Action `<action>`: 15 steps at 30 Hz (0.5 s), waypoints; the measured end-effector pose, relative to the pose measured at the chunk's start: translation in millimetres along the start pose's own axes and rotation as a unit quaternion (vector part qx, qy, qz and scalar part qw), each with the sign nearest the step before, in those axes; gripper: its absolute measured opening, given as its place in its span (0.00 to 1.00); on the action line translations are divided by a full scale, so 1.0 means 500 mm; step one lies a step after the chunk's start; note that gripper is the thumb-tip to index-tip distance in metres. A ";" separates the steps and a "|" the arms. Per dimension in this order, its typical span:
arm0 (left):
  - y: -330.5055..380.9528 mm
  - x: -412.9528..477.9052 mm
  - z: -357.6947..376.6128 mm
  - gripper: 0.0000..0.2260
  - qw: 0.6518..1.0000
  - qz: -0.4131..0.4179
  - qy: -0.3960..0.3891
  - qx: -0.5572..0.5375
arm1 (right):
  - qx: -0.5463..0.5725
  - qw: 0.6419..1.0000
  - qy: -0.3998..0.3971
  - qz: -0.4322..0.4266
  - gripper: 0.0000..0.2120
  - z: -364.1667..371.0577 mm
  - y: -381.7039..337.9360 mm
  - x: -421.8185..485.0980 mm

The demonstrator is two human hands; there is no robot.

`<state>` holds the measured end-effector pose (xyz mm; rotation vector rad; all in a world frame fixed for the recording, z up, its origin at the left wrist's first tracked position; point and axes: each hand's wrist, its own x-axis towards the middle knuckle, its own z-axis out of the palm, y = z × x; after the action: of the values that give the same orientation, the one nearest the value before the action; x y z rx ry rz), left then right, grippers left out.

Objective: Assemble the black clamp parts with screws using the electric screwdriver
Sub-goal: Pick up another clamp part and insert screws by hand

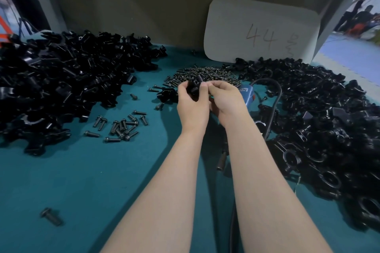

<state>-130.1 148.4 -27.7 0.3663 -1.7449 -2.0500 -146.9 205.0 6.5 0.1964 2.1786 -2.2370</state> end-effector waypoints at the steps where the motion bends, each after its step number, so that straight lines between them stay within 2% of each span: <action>1: -0.001 0.000 0.000 0.16 1.000 0.003 -0.001 0.008 | -0.023 1.000 0.013 -0.006 0.06 0.001 0.000 -0.001; 7: -0.011 0.003 0.004 0.18 0.996 0.029 0.006 0.083 | -0.144 0.988 0.037 -0.044 0.07 0.003 0.008 0.007; 15: -0.007 0.001 0.008 0.18 0.995 0.013 0.023 0.092 | -0.113 0.992 0.008 -0.049 0.10 0.008 0.009 0.003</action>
<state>-132.9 152.2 -30.3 0.4399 -1.9046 -1.8530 -148.3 201.2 2.1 0.1061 2.4778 -2.0176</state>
